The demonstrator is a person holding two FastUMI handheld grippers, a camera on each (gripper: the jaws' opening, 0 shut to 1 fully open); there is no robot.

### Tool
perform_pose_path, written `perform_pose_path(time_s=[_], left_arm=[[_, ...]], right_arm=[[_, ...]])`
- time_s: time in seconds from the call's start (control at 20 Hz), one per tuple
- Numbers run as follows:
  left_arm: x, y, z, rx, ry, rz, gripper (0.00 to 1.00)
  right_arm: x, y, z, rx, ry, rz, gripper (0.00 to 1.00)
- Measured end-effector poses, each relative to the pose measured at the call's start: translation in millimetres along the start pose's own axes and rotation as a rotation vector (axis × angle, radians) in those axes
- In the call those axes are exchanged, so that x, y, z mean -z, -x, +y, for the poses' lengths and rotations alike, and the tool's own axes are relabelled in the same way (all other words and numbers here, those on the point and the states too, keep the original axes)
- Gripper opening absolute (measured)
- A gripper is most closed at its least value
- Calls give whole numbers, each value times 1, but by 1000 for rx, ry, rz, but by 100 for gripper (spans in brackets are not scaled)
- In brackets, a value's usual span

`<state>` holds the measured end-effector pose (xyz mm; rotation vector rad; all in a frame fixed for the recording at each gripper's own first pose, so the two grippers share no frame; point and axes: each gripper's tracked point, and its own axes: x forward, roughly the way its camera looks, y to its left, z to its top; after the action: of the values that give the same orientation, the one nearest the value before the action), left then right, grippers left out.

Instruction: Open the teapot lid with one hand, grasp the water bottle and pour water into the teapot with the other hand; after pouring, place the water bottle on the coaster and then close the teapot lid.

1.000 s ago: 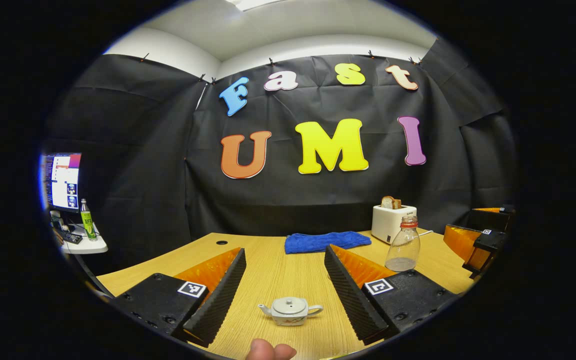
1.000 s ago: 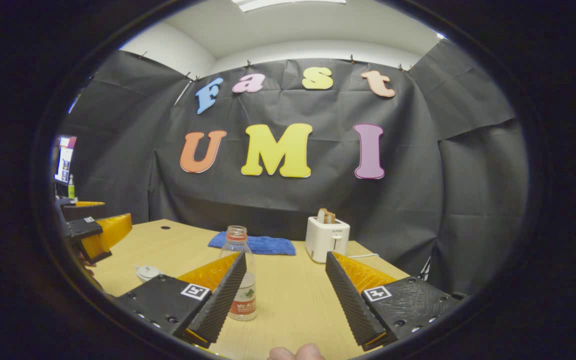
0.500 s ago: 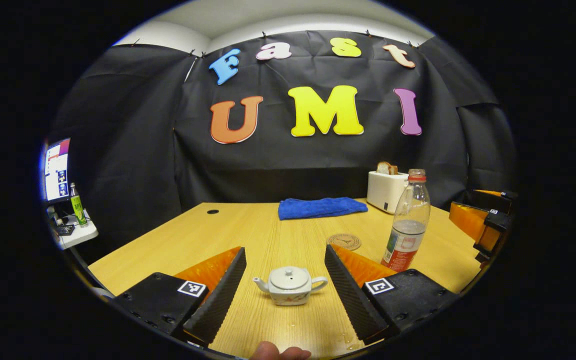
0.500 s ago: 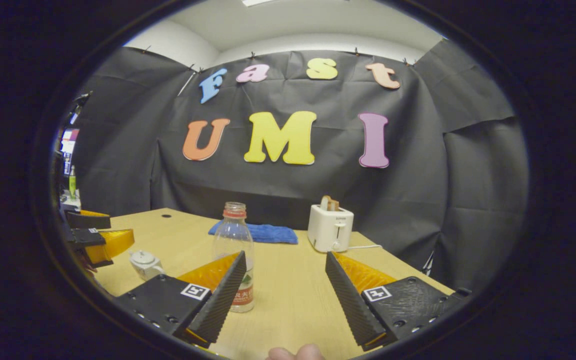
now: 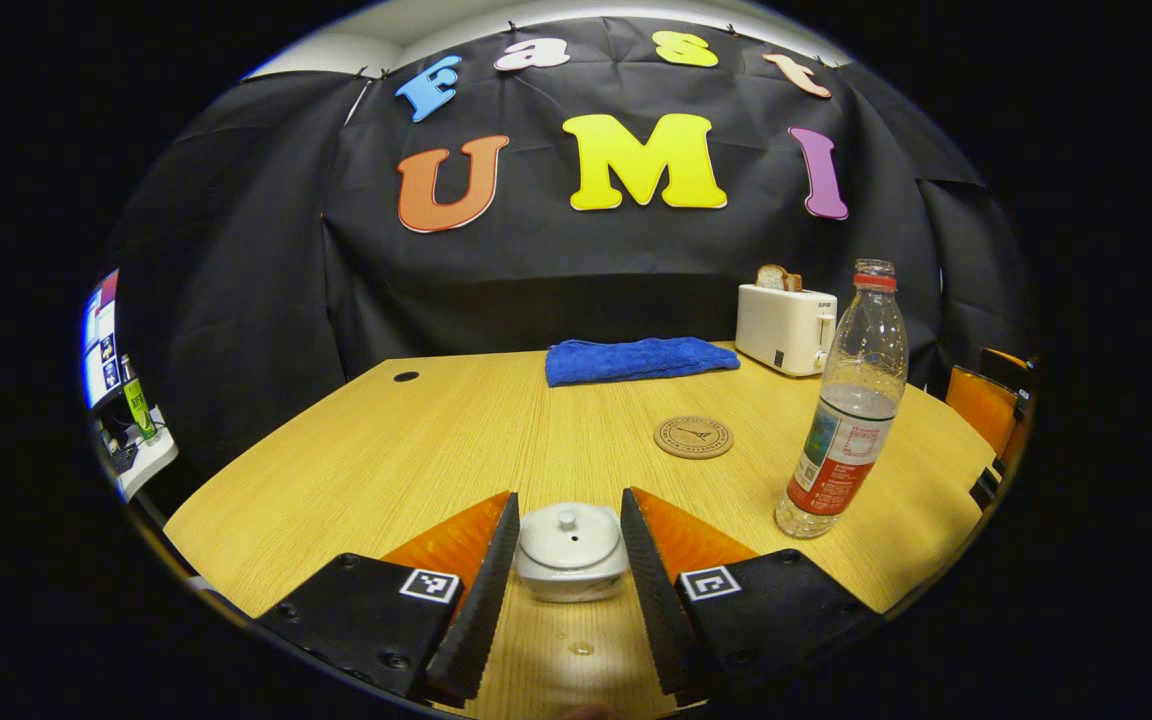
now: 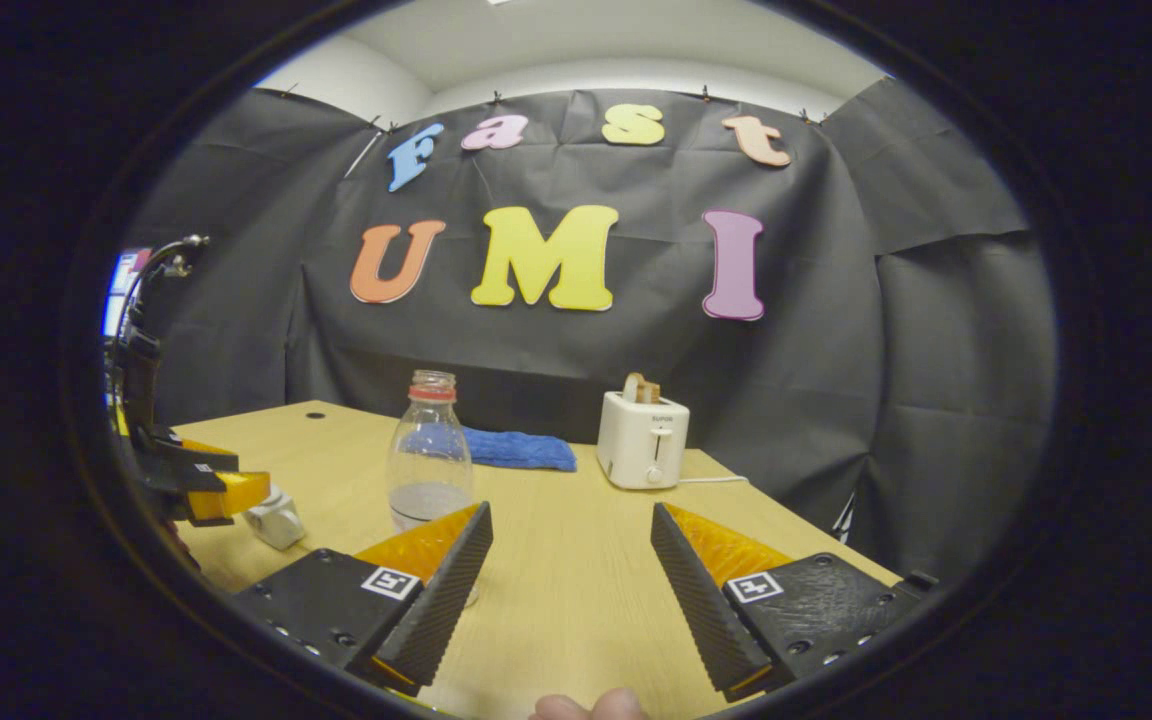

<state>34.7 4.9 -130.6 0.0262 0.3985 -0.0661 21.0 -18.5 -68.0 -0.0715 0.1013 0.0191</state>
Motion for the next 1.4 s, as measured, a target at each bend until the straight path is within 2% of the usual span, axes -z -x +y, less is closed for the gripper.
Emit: perform_pose_path(time_s=[0.1,0.25,0.3,0.35,0.5,0.6,0.7,0.8,0.85,0.9,1.0,1.1,1.4], left_arm=[[4,-6,-1,4,6,23,56],[2,-8,0,-4,-9,23,47],[1,-9,-1,-7,-14,24,40],[0,-10,0,-11,-20,19,37],[-1,-11,2,-13,-13,12,16],[-3,-10,0,0,-7,-3,8],[-4,-10,2,3,0,-12,5],[-6,-9,2,9,11,-12,4],[-8,-7,1,17,16,-18,4],[-12,-4,1,24,22,-28,3],[-20,3,0,45,36,-47,3],[-30,11,2,57,47,-73,3],[-48,32,20,52,82,-136,3]], right_arm=[[0,0,0,0,9,-4,96],[-1,0,0,-6,24,-5,95],[-2,0,0,-9,26,-4,95],[0,0,1,-11,26,-2,95],[2,-2,7,-47,18,9,95],[6,0,22,-97,-3,22,99],[11,3,44,-156,-16,39,95],[14,0,55,-188,-11,50,96],[17,-2,60,-200,-9,57,92],[19,-4,64,-210,-9,63,95],[23,-11,73,-226,-18,80,99],[24,-20,80,-235,-40,84,95],[34,-48,99,-245,-104,134,96]])
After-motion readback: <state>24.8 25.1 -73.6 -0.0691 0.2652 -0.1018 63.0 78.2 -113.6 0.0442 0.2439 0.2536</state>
